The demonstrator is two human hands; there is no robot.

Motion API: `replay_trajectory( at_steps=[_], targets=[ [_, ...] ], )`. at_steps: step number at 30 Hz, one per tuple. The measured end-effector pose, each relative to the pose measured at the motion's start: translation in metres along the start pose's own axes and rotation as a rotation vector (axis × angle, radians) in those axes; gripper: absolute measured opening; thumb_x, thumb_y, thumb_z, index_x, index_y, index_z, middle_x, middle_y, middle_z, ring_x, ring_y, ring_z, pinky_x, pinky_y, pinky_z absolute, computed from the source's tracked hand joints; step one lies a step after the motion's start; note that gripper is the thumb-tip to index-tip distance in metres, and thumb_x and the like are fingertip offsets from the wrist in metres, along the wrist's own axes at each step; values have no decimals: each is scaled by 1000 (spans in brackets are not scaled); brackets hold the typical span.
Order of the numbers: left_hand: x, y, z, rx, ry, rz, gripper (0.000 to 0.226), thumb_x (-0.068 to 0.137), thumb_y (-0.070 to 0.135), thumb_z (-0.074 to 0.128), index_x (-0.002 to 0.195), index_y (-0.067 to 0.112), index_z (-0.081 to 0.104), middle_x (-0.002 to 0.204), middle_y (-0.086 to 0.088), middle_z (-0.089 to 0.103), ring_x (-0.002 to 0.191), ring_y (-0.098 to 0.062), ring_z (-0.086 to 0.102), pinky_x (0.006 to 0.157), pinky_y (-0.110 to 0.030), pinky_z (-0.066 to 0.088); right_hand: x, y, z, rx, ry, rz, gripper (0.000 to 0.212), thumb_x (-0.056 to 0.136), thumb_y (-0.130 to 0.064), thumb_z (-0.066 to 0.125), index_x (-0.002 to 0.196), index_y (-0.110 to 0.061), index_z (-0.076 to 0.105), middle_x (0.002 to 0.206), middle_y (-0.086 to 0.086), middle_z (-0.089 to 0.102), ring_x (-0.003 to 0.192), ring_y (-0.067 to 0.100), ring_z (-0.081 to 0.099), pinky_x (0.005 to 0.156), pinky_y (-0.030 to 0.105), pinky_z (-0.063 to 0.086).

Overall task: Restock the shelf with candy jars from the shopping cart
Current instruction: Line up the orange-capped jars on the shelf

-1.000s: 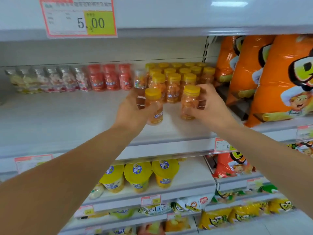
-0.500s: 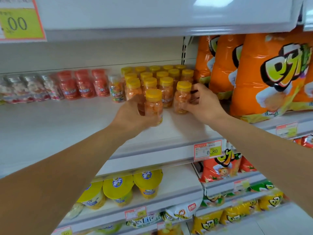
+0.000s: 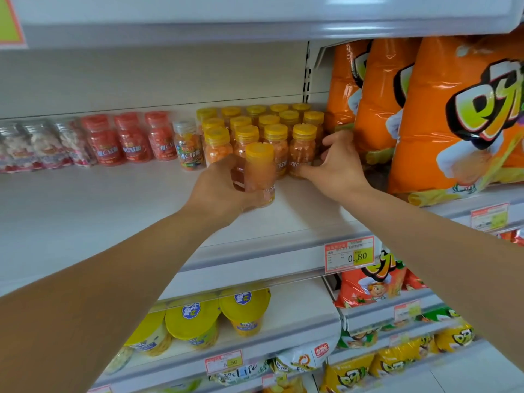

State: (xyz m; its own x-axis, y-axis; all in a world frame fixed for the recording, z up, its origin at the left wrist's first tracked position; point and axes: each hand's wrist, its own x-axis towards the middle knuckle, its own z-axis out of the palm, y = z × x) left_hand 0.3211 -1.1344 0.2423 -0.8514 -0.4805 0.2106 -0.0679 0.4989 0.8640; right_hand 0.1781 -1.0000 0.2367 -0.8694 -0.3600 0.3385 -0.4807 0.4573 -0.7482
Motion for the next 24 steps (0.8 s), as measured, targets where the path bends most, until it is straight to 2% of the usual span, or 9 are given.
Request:
replay_trajectory(
  at_steps=[2,4,6,8,11,14,18,20,24],
  targets=[
    [0,0,1,-11,-2,-5,50,68,16,85,111,15,61,94,1,65,80,-10,62,53,-7,45,-13,-2,-5,26,-18,-30,51,76,-26,77,111,-15,42,105,5,54,100,20,55,84,34,48],
    [0,-1,2,-18,6,-35,51,68,19,86,112,16,61,96,3,67,85,-11,64,56,-9,49,-25,-6,-9,118,-190,-48,41,79,-18,73,110,-17,46,97,-3,55,93,13,57,82,28,49],
    [0,2,4,-101,-2,-77,46,69,19,84,110,16,64,95,2,69,90,-15,66,69,-20,56,-35,-12,-9,187,-404,-99,52,76,-20,76,119,-13,49,99,-11,56,93,4,56,83,22,50],
    [-1,5,7,-221,-48,-108,29,76,12,78,101,16,66,94,-1,71,94,-20,67,80,-29,57,-41,-18,-7,152,-468,-163,72,66,-40,81,126,-17,49,108,-12,61,100,4,60,86,26,52],
    [-5,9,11,-278,-116,-118,13,88,8,65,92,20,66,104,-8,70,97,-18,67,84,-26,57,-41,-17,-10,85,-379,-194,71,65,-43,84,122,-21,50,118,-6,63,107,12,60,92,38,52],
    [-5,8,13,-94,-58,-50,17,92,10,58,87,24,65,99,-9,68,93,-22,64,90,-29,53,-39,-9,-20,-72,-250,-166,60,72,-38,81,119,-16,50,117,0,63,106,20,61,91,39,51],
    [-6,6,12,274,-67,131,20,94,15,56,112,18,62,101,9,57,97,-7,51,73,-8,38,-35,1,-28,-249,-114,-71,50,83,-27,74,119,-7,47,118,11,61,107,31,60,88,44,50],
    [-6,4,11,397,-94,174,32,94,18,56,126,14,58,116,7,56,109,-7,50,84,-10,33,-32,2,-29,-301,-67,-61,47,86,-19,70,121,-5,43,121,15,59,109,35,59,89,45,51],
    [-4,-1,11,467,-172,134,45,95,24,56,138,12,48,142,-3,49,130,-16,46,109,-31,35,-23,0,-25,-422,5,-74,46,88,-10,66,124,-2,39,120,20,58,109,38,60,87,43,51]
  ],
)
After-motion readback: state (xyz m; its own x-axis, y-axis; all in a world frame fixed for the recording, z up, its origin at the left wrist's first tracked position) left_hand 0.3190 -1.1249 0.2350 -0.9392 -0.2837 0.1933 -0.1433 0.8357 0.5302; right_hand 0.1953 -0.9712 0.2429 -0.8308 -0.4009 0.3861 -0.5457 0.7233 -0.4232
